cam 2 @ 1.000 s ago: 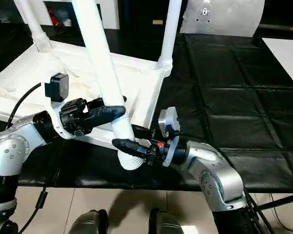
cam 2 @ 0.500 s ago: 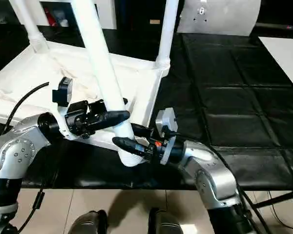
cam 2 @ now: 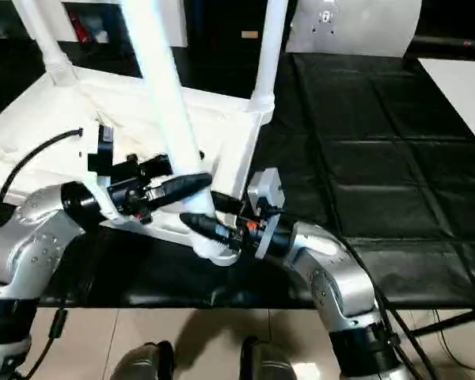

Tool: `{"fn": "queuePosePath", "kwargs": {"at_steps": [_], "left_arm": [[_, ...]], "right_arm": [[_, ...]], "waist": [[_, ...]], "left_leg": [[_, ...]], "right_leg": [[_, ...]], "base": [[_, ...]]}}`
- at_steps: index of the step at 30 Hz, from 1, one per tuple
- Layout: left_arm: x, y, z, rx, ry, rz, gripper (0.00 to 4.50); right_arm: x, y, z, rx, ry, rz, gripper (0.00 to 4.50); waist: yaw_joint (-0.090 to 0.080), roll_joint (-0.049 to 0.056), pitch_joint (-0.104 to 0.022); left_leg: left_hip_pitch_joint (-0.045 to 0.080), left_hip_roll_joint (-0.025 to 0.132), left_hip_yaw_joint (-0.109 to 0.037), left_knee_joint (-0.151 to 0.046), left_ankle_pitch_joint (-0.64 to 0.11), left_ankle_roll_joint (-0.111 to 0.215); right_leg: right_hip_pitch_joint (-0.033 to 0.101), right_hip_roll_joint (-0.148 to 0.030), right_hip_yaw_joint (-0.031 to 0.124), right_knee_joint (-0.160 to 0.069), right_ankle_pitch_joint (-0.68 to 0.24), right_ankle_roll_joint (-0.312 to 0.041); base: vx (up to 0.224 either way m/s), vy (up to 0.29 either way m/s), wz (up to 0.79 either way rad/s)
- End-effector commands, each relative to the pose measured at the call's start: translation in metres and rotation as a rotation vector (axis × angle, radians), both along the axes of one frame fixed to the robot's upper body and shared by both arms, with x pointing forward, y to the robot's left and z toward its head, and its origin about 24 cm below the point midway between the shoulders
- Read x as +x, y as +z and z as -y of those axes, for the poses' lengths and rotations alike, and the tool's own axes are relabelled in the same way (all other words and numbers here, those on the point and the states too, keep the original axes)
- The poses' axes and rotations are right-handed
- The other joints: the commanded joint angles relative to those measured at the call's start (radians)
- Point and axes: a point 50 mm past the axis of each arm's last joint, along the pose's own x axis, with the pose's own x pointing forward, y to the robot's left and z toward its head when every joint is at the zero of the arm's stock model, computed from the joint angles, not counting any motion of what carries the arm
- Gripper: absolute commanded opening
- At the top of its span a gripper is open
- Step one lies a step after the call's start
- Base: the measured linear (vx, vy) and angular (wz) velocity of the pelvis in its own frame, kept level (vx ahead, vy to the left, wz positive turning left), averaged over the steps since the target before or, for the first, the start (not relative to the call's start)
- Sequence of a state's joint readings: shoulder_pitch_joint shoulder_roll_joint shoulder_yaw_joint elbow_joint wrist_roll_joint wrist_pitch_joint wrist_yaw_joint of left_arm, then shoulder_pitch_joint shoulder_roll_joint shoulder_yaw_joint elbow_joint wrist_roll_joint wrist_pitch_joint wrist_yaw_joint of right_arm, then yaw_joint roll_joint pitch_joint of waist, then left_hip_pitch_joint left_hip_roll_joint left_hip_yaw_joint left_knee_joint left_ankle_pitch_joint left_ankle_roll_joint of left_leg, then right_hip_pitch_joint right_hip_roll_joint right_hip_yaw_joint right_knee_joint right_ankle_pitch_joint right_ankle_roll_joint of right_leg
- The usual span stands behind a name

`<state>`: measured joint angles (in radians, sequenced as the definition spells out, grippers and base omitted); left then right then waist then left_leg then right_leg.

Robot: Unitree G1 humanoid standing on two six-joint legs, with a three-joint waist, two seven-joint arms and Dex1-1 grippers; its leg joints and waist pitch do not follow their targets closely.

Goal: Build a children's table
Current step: Pick table leg

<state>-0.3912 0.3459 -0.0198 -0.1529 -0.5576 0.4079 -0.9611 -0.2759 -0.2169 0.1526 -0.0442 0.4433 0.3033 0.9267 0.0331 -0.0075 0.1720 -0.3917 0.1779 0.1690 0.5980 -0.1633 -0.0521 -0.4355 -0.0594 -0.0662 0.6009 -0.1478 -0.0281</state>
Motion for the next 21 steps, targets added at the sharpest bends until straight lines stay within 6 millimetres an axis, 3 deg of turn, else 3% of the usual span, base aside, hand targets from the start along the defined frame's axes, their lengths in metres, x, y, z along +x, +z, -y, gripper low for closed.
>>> {"fn": "queuePosePath", "kwargs": {"at_steps": [1, 3, 8, 14, 18, 21], "left_arm": [[-0.005, 0.008, -0.003, 0.034, 0.062, 0.080, 2.00], [-0.007, 0.008, -0.002, 0.043, 0.070, 0.093, 2.00], [-0.011, 0.007, 0.000, 0.041, 0.099, 0.084, 1.98], [0.005, 0.022, 0.006, -0.155, 0.258, -0.082, 1.95], [0.014, 0.028, 0.008, -0.189, 0.334, -0.125, 1.95], [0.016, 0.036, 0.012, -0.171, 0.361, -0.115, 1.95]], "right_arm": [[0.001, -0.001, 0.005, -0.004, -0.065, 0.005, 1.88], [0.003, -0.001, 0.005, -0.001, -0.081, 0.009, 1.88], [0.007, -0.001, 0.003, 0.010, -0.114, 0.016, 1.88], [0.014, 0.005, 0.003, 0.034, -0.159, 0.034, 1.88], [0.019, 0.009, 0.003, 0.029, -0.182, 0.035, 1.88], [0.022, 0.012, 0.001, 0.023, -0.196, 0.022, 1.88]], "waist": [[0.001, 0.006, -0.084], [0.002, 0.010, -0.083], [0.000, 0.009, -0.082], [0.002, 0.007, -0.084], [0.001, 0.004, -0.086], [-0.001, 0.003, -0.090]], "left_leg": [[0.017, 0.045, -0.015, -0.074, -0.252, 0.034], [0.018, 0.042, -0.014, -0.073, -0.254, 0.037], [0.019, 0.044, -0.016, -0.075, -0.272, 0.031], [0.019, 0.041, -0.015, -0.068, -0.273, 0.023], [0.018, 0.036, -0.015, -0.066, -0.259, 0.034], [0.015, 0.037, -0.015, -0.066, -0.230, 0.041]], "right_leg": [[0.060, -0.076, 0.054, -0.082, -0.410, -0.159], [0.058, -0.076, 0.054, -0.084, -0.417, -0.159], [0.057, -0.074, 0.053, -0.083, -0.423, -0.159], [0.058, -0.074, 0.051, -0.080, -0.413, -0.174], [0.059, -0.071, 0.049, -0.088, -0.448, -0.144], [0.061, -0.068, 0.049, -0.084, -0.406, -0.142]], "base": [[0.000, 0.000, 0.00], [0.000, 0.000, 0.00], [0.000, 0.000, 0.00], [0.000, 0.000, 0.00], [0.000, 0.000, 0.00], [0.000, 0.000, 0.00]]}}
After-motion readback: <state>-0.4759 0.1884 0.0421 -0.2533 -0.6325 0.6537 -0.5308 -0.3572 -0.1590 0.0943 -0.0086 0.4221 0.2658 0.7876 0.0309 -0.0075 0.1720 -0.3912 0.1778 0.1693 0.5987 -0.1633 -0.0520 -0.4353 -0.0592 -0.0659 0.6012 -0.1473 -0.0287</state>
